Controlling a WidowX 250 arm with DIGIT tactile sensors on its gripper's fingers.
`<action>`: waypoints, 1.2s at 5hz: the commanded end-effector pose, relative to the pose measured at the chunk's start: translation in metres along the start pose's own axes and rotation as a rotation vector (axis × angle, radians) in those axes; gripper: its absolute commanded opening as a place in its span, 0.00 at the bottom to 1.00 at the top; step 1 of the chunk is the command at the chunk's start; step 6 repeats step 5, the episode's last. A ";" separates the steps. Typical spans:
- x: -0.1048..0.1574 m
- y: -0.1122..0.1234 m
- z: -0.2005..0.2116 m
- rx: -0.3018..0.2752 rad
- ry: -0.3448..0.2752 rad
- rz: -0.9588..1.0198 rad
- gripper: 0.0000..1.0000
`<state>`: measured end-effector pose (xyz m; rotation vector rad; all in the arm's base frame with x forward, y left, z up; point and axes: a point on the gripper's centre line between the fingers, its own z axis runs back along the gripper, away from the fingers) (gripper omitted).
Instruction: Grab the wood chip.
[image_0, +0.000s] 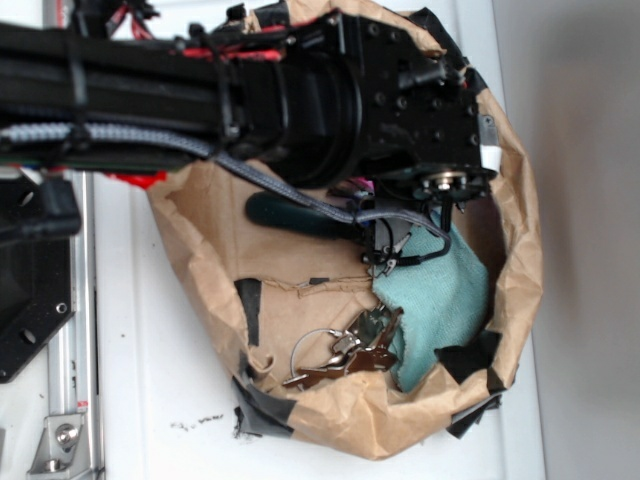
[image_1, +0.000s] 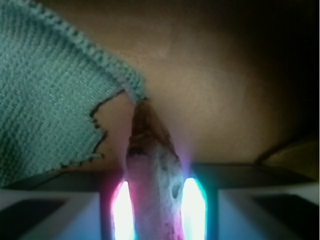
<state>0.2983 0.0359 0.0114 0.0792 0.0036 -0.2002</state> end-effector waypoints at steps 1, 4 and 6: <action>-0.006 -0.003 0.063 -0.032 -0.050 0.069 0.00; -0.033 -0.033 0.179 -0.120 -0.118 0.079 0.00; -0.042 -0.036 0.185 -0.089 -0.120 0.100 0.00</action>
